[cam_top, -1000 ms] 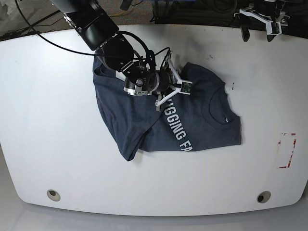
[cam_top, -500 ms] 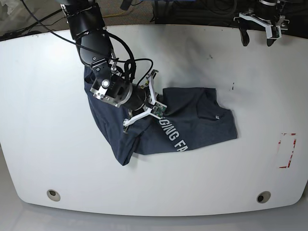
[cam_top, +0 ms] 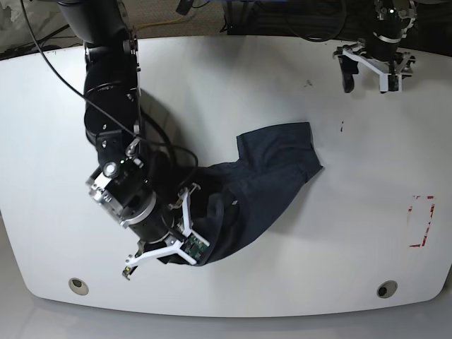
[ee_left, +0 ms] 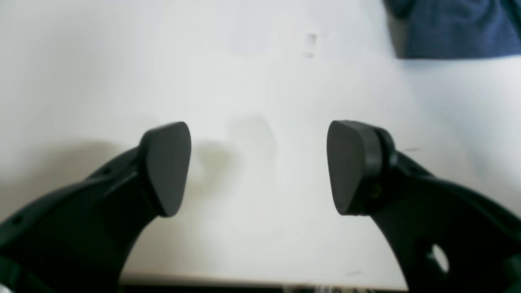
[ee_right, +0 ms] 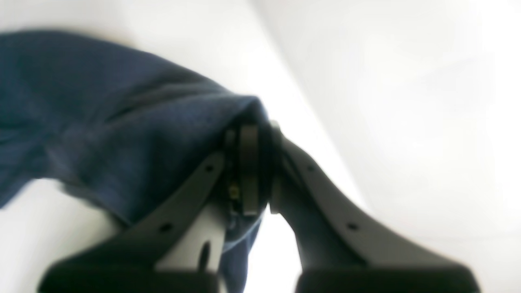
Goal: Fold the T-shirt properly
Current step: 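Grasp the shirt with the right gripper and drag it across the table, then lower the left gripper and grasp the shirt's opposite edge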
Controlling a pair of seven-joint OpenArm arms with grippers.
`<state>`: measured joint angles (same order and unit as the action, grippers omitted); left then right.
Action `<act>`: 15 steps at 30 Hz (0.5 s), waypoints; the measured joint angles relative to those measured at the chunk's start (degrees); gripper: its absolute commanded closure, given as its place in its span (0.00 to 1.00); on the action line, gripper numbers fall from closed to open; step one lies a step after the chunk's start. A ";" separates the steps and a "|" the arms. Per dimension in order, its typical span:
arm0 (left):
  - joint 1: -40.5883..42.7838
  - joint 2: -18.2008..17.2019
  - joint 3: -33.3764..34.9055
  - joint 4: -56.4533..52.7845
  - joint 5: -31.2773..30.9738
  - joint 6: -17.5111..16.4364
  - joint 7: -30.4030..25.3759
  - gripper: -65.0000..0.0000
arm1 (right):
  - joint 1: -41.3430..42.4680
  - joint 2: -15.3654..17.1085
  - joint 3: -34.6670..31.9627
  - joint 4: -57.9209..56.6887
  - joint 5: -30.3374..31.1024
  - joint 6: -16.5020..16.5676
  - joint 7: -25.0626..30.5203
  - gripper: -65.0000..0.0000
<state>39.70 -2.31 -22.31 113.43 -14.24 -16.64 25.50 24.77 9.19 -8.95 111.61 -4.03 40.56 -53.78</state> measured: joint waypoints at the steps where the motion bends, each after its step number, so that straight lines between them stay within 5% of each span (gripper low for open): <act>1: -0.61 -0.44 1.29 0.00 -0.02 -0.33 0.02 0.24 | 1.18 0.55 0.09 0.07 0.70 -0.04 -0.57 1.00; 10: -10.64 -1.33 9.49 -0.46 0.04 -0.07 4.92 0.24 | 6.75 1.49 0.57 0.09 0.17 -0.02 -3.50 1.00; 15: -18.82 1.29 11.50 -1.49 7.34 0.31 7.61 0.24 | 6.84 1.53 0.50 0.07 -0.13 -0.02 -3.52 1.00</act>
<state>20.88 -1.02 -10.81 111.94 -6.90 -16.34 33.10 31.62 10.72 -8.45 111.68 -4.16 40.53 -57.30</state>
